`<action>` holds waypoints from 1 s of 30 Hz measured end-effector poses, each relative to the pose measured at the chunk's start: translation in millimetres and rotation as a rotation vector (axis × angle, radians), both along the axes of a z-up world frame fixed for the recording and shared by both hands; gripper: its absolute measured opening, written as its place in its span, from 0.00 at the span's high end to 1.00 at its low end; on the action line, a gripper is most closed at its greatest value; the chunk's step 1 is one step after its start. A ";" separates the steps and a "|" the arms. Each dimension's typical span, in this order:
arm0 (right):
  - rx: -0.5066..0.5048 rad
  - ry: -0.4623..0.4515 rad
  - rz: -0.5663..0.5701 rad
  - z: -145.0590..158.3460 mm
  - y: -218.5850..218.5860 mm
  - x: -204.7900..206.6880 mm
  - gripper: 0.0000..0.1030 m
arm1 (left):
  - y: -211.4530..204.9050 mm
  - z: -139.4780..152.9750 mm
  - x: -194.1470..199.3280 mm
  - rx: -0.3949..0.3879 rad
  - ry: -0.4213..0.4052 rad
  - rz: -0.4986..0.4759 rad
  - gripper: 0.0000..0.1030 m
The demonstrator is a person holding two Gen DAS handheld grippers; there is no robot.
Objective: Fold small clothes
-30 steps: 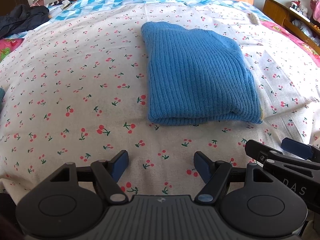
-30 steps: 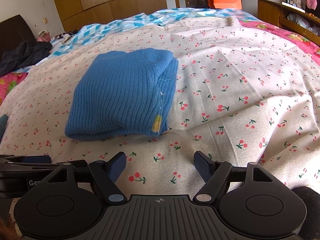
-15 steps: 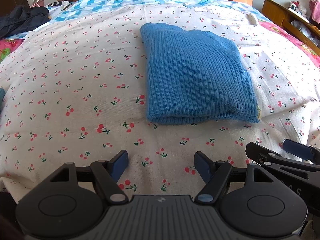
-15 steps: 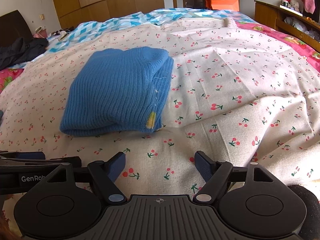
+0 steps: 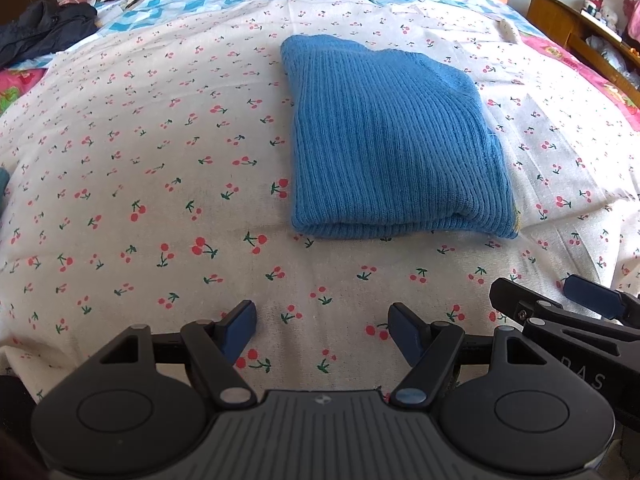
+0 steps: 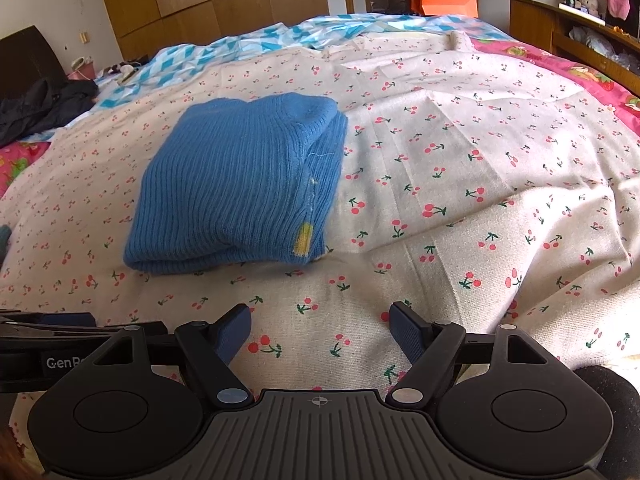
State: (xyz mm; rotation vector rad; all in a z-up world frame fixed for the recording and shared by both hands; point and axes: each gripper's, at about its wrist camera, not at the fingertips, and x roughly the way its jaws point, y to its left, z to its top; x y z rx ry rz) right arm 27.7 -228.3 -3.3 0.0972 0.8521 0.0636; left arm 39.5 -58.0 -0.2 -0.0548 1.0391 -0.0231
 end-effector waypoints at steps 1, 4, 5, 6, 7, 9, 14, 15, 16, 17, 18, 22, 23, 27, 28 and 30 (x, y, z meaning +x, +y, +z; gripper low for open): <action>0.001 0.000 0.000 -0.1 -0.1 0.0 0.25 | -0.3 0.0 0.1 0.000 0.002 0.000 0.26; 0.004 0.001 -0.001 -0.1 -0.3 0.1 0.25 | -1.0 0.1 0.6 0.002 0.007 0.000 0.26; 0.005 0.002 -0.002 0.0 -0.5 0.2 0.25 | -1.1 0.1 0.8 0.001 0.009 0.001 0.26; 0.006 0.002 -0.002 0.0 -0.5 0.2 0.24 | -0.8 0.0 1.0 -0.001 0.012 0.001 0.26; 0.008 0.002 -0.003 -0.1 -0.7 0.2 0.24 | -0.5 -0.2 1.3 -0.004 0.013 0.002 0.26; 0.012 0.003 -0.005 0.2 -1.1 0.3 0.24 | 0.4 -0.4 1.5 -0.012 0.017 0.005 0.25; 0.025 0.009 -0.011 1.2 -2.8 -0.6 0.24 | 1.6 -0.2 1.8 -0.023 0.025 0.008 0.23; 0.025 0.010 -0.012 1.3 -3.1 -0.9 0.24 | 1.1 -0.3 1.7 -0.019 0.024 0.006 0.23; 0.023 0.010 -0.013 1.1 -2.8 -0.9 0.24 | -0.2 -0.4 1.4 -0.014 0.023 0.004 0.23; 0.019 0.012 -0.013 0.9 -2.3 -1.1 0.24 | -1.2 -0.5 1.3 -0.007 0.022 0.002 0.23; 0.017 0.013 -0.014 0.8 -1.9 -0.9 0.24 | -1.9 -0.7 1.3 -0.002 0.023 0.003 0.23; 0.015 0.011 -0.016 0.4 -1.3 -1.0 0.23 | 0.1 -1.0 2.3 -0.004 0.029 0.002 0.23; 0.015 0.011 -0.017 0.2 -1.3 -1.0 0.23 | 0.8 -1.0 2.2 -0.006 0.029 0.003 0.23; 0.011 0.012 -0.018 0.2 -1.3 -1.0 0.23 | 0.8 -1.1 1.9 -0.004 0.026 0.001 0.23; 0.010 0.012 -0.019 0.1 -1.0 -0.9 0.23 | 0.5 -1.0 1.8 -0.003 0.025 0.001 0.23; 0.008 0.011 -0.020 0.5 -0.8 -1.3 0.23 | 0.4 -0.8 1.6 -0.002 0.024 -0.001 0.23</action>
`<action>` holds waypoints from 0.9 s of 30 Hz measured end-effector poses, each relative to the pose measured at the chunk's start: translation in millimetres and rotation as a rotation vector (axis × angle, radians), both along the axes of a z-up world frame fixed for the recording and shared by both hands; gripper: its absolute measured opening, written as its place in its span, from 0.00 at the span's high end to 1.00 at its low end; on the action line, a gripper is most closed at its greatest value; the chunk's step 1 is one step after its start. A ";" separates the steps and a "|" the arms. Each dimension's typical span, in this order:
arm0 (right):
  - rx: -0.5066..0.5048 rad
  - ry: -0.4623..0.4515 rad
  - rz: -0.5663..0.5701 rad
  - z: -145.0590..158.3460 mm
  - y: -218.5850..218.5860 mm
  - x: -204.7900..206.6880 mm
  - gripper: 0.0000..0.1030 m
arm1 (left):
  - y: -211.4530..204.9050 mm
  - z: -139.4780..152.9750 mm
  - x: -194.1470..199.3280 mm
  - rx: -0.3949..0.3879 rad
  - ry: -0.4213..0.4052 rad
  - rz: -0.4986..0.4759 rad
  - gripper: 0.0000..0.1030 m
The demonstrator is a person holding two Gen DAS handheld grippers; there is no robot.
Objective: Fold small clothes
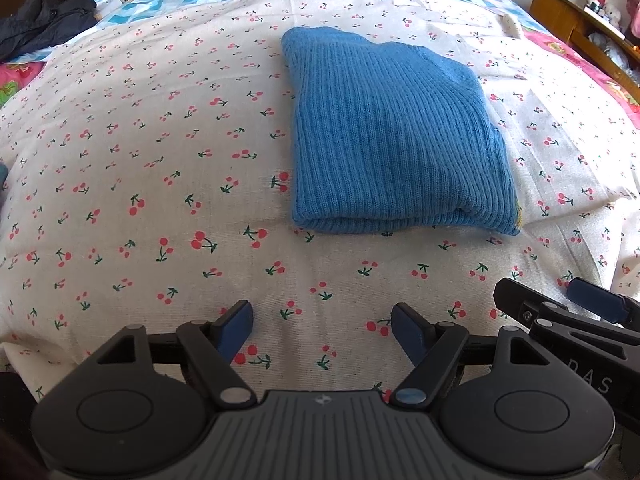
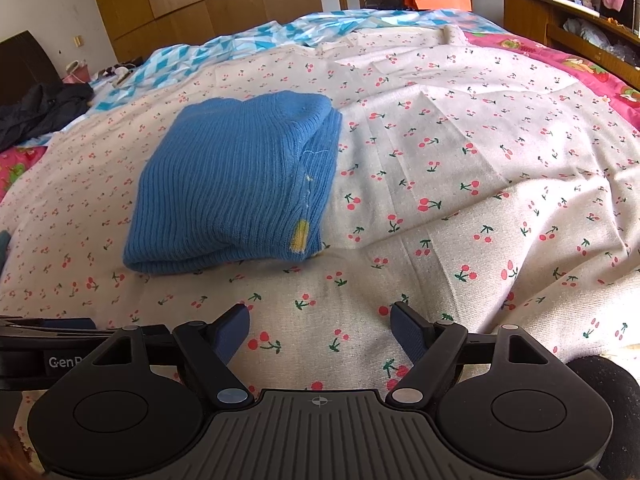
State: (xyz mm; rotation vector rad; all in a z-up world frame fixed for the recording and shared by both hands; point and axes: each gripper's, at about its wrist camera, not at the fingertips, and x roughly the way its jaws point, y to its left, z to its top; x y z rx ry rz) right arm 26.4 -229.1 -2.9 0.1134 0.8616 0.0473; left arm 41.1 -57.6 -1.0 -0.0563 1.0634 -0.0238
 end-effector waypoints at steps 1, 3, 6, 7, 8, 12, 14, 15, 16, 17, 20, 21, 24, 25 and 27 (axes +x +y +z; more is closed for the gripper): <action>-0.001 0.000 -0.001 0.2 0.1 -0.3 0.23 | 0.0 0.0 0.0 0.000 0.000 0.000 0.23; -0.002 0.000 -0.001 0.5 0.5 -0.7 0.23 | -0.1 0.1 0.1 0.000 0.000 0.000 0.23; -0.006 0.000 0.000 0.7 0.9 -0.8 0.23 | -0.5 -0.2 0.4 0.001 0.001 0.000 0.23; -0.009 0.000 0.001 0.5 0.9 -0.6 0.23 | -1.0 -0.5 0.7 0.004 0.002 0.001 0.23; -0.009 0.001 0.002 0.2 1.1 -0.1 0.23 | -1.6 -0.4 0.8 0.008 0.003 0.002 0.23; -0.017 0.000 0.010 0.7 5.0 0.6 0.23 | -0.3 0.7 -1.0 0.024 -0.011 0.010 0.23; -0.031 0.001 0.012 0.9 8.2 -0.2 0.23 | 1.1 0.0 -2.3 0.027 -0.015 0.012 0.23; -0.039 0.001 0.012 1.0 9.5 -0.4 0.23 | 1.6 -0.5 -3.0 0.028 -0.016 0.013 0.23; -0.045 0.003 0.012 1.3 10.6 -0.4 0.23 | 2.0 -0.9 -3.5 0.029 -0.019 0.012 0.23; -0.050 0.004 0.012 1.6 11.7 -0.6 0.23 | 2.2 -1.1 -4.0 0.031 -0.022 0.011 0.23; -0.071 0.000 0.009 4.3 14.9 -2.0 0.23 | 2.6 -0.3 -5.6 0.031 -0.035 0.008 0.23; -0.078 -0.001 0.009 5.4 15.9 -2.6 0.23 | 3.1 0.2 -5.9 0.029 -0.039 0.006 0.23; -0.091 -0.002 0.004 8.4 18.1 -3.2 0.23 | 4.9 1.4 -6.6 0.018 -0.046 0.004 0.23; -0.096 -0.002 0.003 9.3 18.8 -3.3 0.23 | 5.4 1.5 -6.6 0.013 -0.047 0.004 0.23; -0.107 -0.005 0.003 11.3 20.4 -3.4 0.23 | 7.5 1.8 -6.8 0.003 -0.048 0.005 0.23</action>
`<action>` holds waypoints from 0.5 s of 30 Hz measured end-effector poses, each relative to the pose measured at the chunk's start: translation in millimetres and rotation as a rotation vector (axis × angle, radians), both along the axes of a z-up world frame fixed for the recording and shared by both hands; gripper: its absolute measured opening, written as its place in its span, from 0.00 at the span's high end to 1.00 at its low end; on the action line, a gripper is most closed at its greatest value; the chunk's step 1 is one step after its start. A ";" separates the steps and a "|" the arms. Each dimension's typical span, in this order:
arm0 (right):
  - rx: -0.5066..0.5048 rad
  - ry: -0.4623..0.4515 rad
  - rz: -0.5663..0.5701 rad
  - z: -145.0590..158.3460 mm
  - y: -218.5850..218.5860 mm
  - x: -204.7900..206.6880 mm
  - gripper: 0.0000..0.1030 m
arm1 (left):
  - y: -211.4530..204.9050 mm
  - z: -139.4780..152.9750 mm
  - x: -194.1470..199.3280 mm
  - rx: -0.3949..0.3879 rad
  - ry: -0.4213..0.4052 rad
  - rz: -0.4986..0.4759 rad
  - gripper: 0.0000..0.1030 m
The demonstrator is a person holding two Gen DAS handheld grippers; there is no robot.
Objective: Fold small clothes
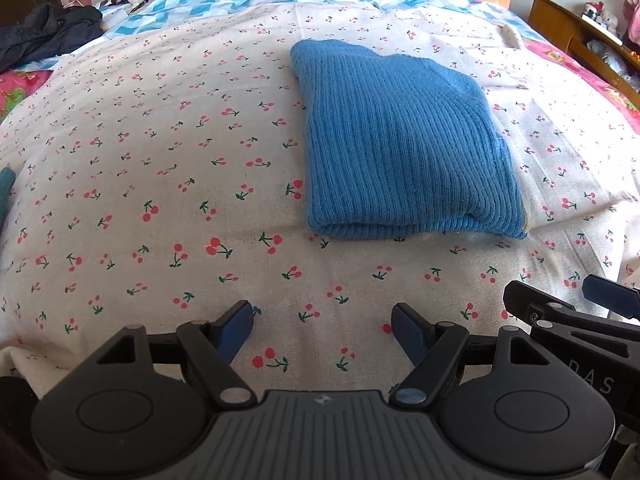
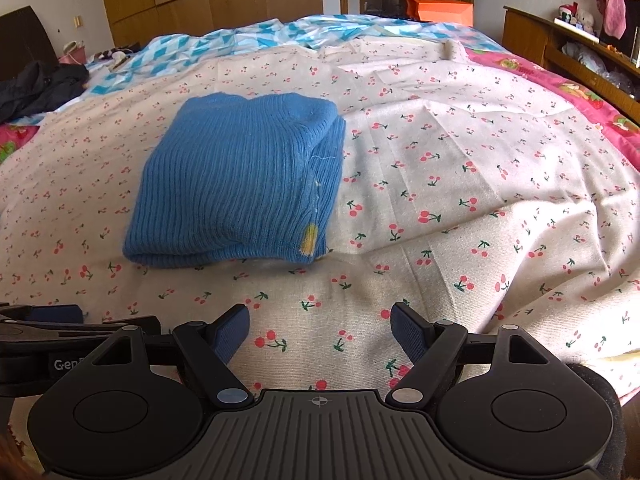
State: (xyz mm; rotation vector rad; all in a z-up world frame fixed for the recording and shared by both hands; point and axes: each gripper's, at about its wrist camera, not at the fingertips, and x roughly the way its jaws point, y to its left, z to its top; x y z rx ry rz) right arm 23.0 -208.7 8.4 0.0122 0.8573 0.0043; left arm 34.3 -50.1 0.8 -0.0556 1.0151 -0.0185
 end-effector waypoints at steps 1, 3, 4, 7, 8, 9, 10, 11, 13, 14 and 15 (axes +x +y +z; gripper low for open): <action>-0.004 -0.001 0.000 0.7 0.8 -0.1 0.23 | 0.3 0.3 0.0 -0.003 -0.001 0.001 0.23; -0.011 -0.002 0.000 1.9 2.2 0.1 0.23 | 1.0 0.7 -0.4 -0.005 -0.005 0.001 0.23; -0.015 -0.003 0.001 2.6 2.9 0.0 0.23 | 0.9 1.1 -0.4 -0.006 -0.007 0.001 0.23; -0.020 -0.008 -0.005 3.7 2.9 -1.5 0.23 | 0.5 2.3 -2.2 -0.005 -0.016 -0.002 0.23; -0.020 -0.007 -0.007 3.6 2.2 -2.0 0.23 | -0.2 2.4 -2.6 -0.003 -0.018 -0.005 0.23; -0.020 -0.005 -0.009 3.5 1.5 -2.3 0.23 | -1.0 2.3 -2.9 -0.003 -0.018 -0.007 0.23; -0.020 -0.003 -0.010 3.2 1.0 -2.8 0.23 | -1.7 2.2 -3.0 -0.002 -0.017 -0.010 0.23; -0.019 -0.002 -0.011 3.0 0.5 -3.0 0.23 | -2.5 2.2 -3.0 -0.001 -0.016 -0.012 0.23; -0.019 -0.001 -0.013 3.1 0.1 -4.0 0.23 | -3.2 2.4 -3.8 0.001 -0.017 -0.015 0.23; -0.020 -0.003 -0.014 3.2 -0.1 -4.4 0.23 | -3.4 2.3 -4.1 0.000 -0.018 -0.016 0.23; -0.020 -0.004 -0.015 3.1 -0.1 -5.0 0.23 | -3.6 2.3 -4.1 0.000 -0.018 -0.016 0.23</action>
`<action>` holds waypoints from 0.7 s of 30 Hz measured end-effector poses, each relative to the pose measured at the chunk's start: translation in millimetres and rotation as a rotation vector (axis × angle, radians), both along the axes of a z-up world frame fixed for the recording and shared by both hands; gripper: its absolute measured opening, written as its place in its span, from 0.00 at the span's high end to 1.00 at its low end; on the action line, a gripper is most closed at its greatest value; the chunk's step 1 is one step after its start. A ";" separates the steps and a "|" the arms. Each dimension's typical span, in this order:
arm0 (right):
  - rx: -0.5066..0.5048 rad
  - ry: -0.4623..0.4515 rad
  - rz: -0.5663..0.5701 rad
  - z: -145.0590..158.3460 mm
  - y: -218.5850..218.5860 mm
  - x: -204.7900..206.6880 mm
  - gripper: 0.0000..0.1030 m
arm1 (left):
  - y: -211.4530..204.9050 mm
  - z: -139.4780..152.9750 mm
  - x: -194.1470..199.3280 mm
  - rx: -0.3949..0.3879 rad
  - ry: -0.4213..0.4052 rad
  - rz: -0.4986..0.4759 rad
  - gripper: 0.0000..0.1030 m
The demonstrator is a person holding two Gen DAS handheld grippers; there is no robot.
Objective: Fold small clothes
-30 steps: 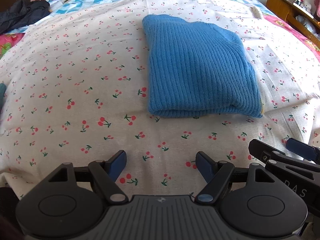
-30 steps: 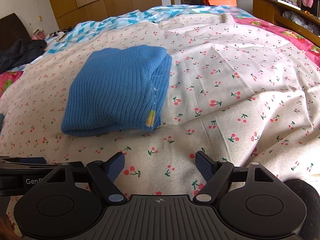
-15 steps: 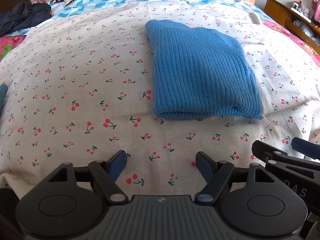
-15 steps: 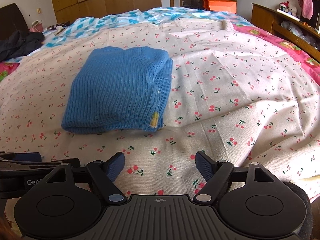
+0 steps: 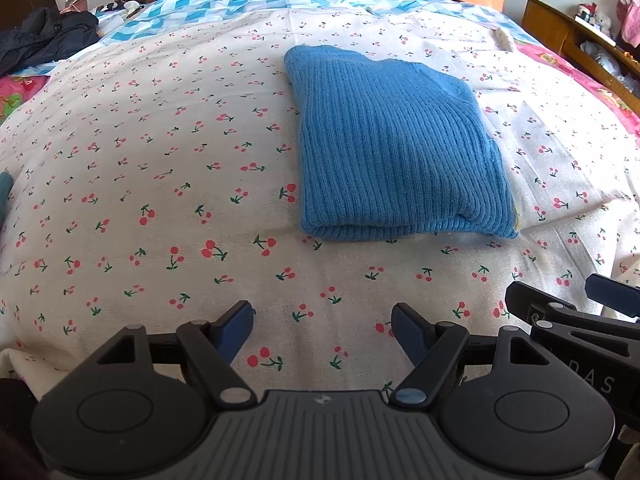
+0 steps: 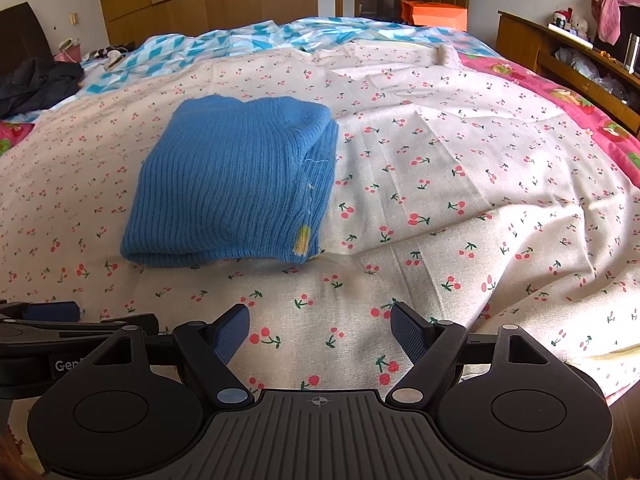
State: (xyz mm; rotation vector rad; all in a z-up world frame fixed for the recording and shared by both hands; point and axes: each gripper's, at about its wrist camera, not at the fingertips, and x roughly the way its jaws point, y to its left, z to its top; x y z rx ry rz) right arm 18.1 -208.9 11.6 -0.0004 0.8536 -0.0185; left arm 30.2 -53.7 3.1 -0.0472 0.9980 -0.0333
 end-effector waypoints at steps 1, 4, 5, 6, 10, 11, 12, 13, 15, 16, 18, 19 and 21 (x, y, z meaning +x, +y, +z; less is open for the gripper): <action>0.002 0.001 0.000 -0.2 -0.2 -0.4 0.23 | 0.1 -0.1 0.1 0.002 0.000 0.000 0.23; 0.006 0.002 -0.001 -0.9 -0.3 -1.5 0.23 | -0.3 -0.5 -0.5 0.007 -0.001 -0.001 0.23; 0.006 0.002 -0.002 -1.3 -0.6 -1.3 0.23 | -0.2 -0.7 -0.6 0.008 -0.001 0.000 0.23; 0.006 0.003 -0.002 -1.5 -0.5 -1.2 0.23 | -0.3 -0.9 -0.5 0.009 -0.001 0.000 0.23; 0.010 0.005 -0.005 -3.3 -1.5 -1.8 0.23 | -1.0 -2.0 -0.5 0.013 0.001 -0.002 0.23; 0.012 0.006 -0.005 -3.8 -1.9 -1.8 0.23 | -1.4 -2.2 -0.6 0.015 0.001 -0.002 0.23; 0.013 0.007 -0.006 -4.2 -2.2 -1.9 0.23 | -1.6 -2.4 -0.6 0.016 0.001 -0.003 0.23; 0.015 0.009 -0.007 -4.5 -2.6 -2.0 0.23 | -1.7 -2.7 -0.7 0.017 0.002 -0.004 0.23; 0.016 0.009 -0.008 -4.9 -3.0 -2.3 0.23 | -2.2 -3.0 -0.7 0.018 0.001 -0.005 0.23; 0.017 0.010 -0.008 -4.9 -3.2 -2.3 0.23 | -2.1 -3.0 -0.8 0.019 0.001 -0.005 0.23; 0.019 0.009 -0.008 -4.9 -3.6 -2.7 0.23 | -2.1 -2.9 -1.0 0.018 0.000 -0.006 0.23; 0.021 0.008 -0.008 -4.9 -3.9 -3.0 0.23 | -2.2 -2.9 -1.1 0.017 -0.001 -0.006 0.23; 0.022 0.006 -0.008 -4.9 -4.1 -3.3 0.23 | -2.2 -2.8 -1.4 0.015 -0.002 -0.006 0.23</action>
